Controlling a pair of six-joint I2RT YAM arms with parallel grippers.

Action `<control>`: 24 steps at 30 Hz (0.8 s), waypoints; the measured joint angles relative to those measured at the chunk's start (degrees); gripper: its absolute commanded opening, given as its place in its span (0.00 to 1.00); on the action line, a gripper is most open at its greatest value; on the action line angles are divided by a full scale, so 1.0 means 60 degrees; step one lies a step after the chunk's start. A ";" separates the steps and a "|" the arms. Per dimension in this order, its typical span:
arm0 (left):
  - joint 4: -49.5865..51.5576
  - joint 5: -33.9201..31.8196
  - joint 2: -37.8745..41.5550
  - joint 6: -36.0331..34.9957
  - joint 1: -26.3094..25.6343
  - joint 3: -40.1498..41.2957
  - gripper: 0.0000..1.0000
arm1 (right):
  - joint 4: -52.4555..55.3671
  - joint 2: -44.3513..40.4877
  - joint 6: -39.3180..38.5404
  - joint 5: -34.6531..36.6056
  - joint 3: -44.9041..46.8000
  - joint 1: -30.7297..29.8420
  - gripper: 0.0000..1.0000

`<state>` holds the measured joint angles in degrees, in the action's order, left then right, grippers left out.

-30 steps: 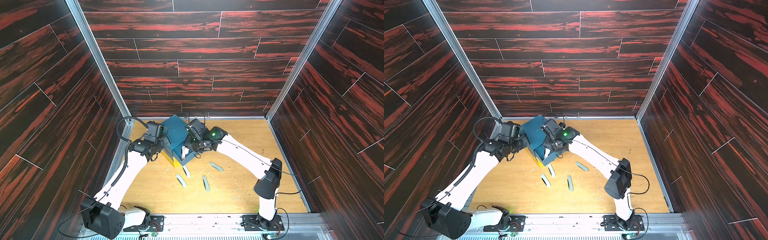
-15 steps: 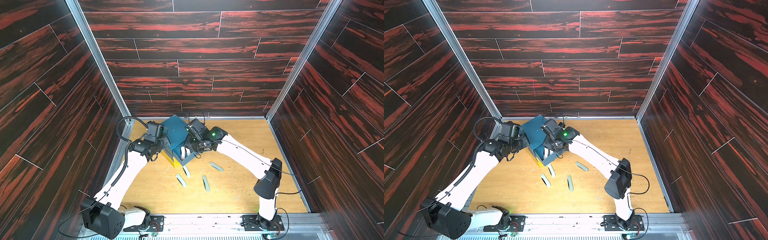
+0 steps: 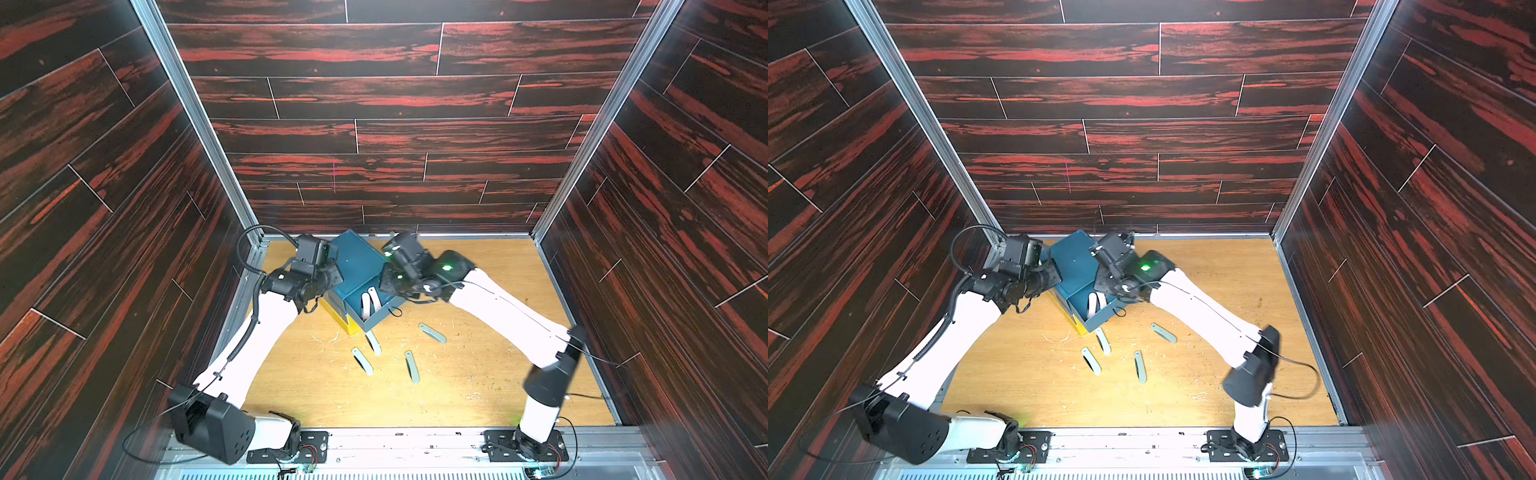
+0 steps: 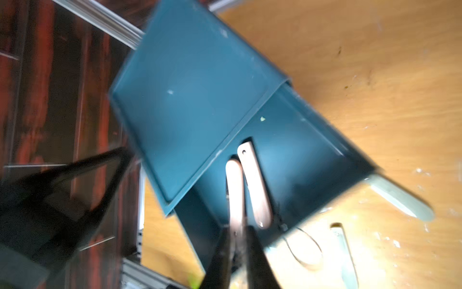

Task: Place the fruit knives into the drawer by color
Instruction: Place the fruit knife in the drawer, then close the drawer in the storage box.

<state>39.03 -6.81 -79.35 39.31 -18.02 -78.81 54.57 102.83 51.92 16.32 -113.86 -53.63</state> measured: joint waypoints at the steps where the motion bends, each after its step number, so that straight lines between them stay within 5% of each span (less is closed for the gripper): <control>1: 0.0000 0.0036 -0.0073 -0.0011 0.0000 -0.0080 0.00 | 0.0047 -0.0211 -0.0149 0.0047 0.0117 0.0000 0.03; 12: 0.0000 0.0448 -0.0721 -0.0011 0.0000 -0.0554 0.00 | -0.0543 -0.2109 -0.1559 -0.0306 0.3887 0.0215 0.00; 24: -0.0004 0.0539 -0.0852 0.0025 0.0000 -0.0583 0.00 | -0.2127 -0.2521 -0.1810 -0.1606 0.5577 0.1016 0.00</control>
<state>39.00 -3.57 -84.47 39.46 -18.02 -82.30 41.80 87.70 41.06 6.68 -80.40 -47.53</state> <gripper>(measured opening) 0.050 0.049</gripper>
